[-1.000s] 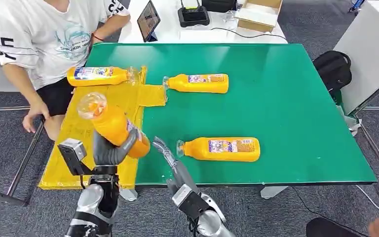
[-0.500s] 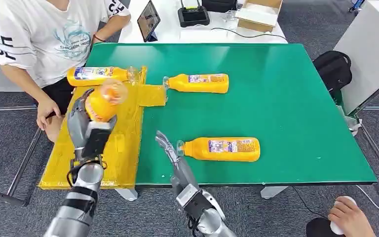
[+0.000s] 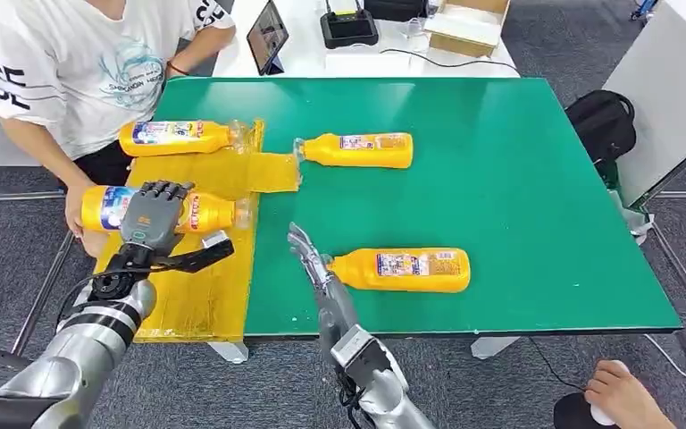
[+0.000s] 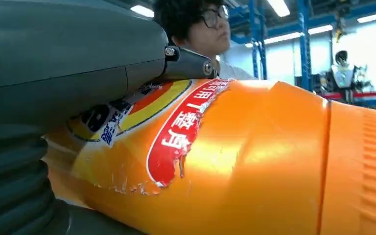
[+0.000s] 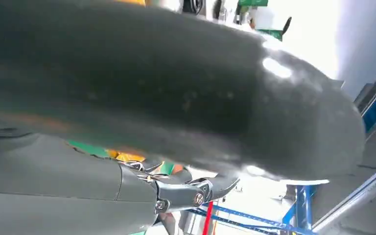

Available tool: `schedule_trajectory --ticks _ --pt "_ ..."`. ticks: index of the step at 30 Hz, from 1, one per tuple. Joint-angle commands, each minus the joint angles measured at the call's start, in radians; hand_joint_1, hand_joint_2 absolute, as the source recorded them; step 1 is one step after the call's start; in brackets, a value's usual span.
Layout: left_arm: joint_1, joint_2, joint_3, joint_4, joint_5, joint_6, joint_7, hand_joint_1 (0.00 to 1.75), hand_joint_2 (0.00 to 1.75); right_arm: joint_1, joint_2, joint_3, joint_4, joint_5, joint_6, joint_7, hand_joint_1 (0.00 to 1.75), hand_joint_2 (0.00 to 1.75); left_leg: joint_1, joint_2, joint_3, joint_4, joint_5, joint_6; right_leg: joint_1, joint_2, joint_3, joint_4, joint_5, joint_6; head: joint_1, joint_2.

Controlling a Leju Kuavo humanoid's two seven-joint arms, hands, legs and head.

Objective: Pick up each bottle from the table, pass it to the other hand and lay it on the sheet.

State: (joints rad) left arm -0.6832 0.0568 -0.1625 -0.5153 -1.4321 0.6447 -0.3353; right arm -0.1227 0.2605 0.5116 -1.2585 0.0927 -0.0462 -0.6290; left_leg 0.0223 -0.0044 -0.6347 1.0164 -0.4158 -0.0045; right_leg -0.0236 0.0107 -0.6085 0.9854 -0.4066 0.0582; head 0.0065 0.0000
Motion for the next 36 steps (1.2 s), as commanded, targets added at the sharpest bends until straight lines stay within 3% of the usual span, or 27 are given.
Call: schedule_trajectory --ticks 1,16,27,28,29,31,32,36 --pt "-0.095 0.034 -0.077 0.171 -0.038 -0.157 0.011 1.75 1.75 -0.027 -0.035 0.018 0.000 -0.005 0.000 0.000 0.00 0.00 0.001 0.000 0.004 0.000 -0.002 0.002 0.001 -0.001 0.005 0.000 -0.001 -0.003 0.001 0.000" --pt "-0.095 -0.005 -0.023 0.237 0.060 -0.518 -0.020 1.75 1.75 -0.009 -0.029 -0.003 -0.015 0.004 -0.021 0.019 0.00 0.00 0.000 0.000 0.006 -0.001 -0.002 0.002 0.001 -0.002 0.007 -0.001 -0.002 -0.003 0.000 0.000" --pt "-0.077 -0.002 -0.004 0.245 0.101 -0.599 -0.030 1.75 1.75 -0.017 -0.027 -0.005 0.016 0.004 -0.021 0.027 0.00 0.00 0.000 0.001 0.007 -0.002 -0.001 0.001 0.000 0.000 0.007 -0.002 0.000 -0.002 0.000 0.000" --pt "-0.078 -0.001 -0.011 0.247 0.097 -0.612 -0.024 1.10 1.75 -0.017 -0.026 -0.006 0.019 0.004 -0.022 0.029 0.00 0.00 0.000 0.001 0.009 -0.002 -0.001 0.002 0.001 0.000 0.009 -0.002 -0.001 -0.002 0.000 0.000" --pt "-0.079 -0.004 -0.007 0.251 0.104 -0.631 -0.020 0.02 1.75 -0.018 -0.026 -0.006 0.024 0.004 -0.023 0.031 0.00 0.00 -0.001 0.001 0.008 -0.002 -0.001 0.001 0.000 0.000 0.008 -0.002 -0.001 -0.002 0.000 0.000" --pt "-0.072 -0.011 0.019 0.245 0.142 -0.660 -0.023 0.00 1.75 -0.019 -0.024 -0.007 0.032 0.003 -0.024 0.034 0.00 0.00 -0.001 0.001 0.007 -0.002 -0.001 0.001 0.000 0.000 0.007 -0.002 0.000 -0.002 0.000 0.000" --pt "-0.069 -0.014 0.033 0.244 0.164 -0.675 -0.036 0.00 0.00 -0.020 -0.024 -0.007 0.035 0.003 -0.023 0.034 0.00 0.00 0.000 0.001 0.010 -0.002 -0.001 0.002 0.000 0.000 0.010 -0.003 -0.001 -0.002 0.000 0.000" --pt "-0.061 -0.019 0.063 0.241 0.208 -0.706 -0.060 0.00 0.00 -0.024 -0.022 -0.010 0.047 0.003 -0.024 0.036 0.00 0.00 -0.001 0.002 0.012 -0.003 -0.002 0.002 0.000 0.001 0.012 -0.003 -0.001 -0.003 0.000 0.000"
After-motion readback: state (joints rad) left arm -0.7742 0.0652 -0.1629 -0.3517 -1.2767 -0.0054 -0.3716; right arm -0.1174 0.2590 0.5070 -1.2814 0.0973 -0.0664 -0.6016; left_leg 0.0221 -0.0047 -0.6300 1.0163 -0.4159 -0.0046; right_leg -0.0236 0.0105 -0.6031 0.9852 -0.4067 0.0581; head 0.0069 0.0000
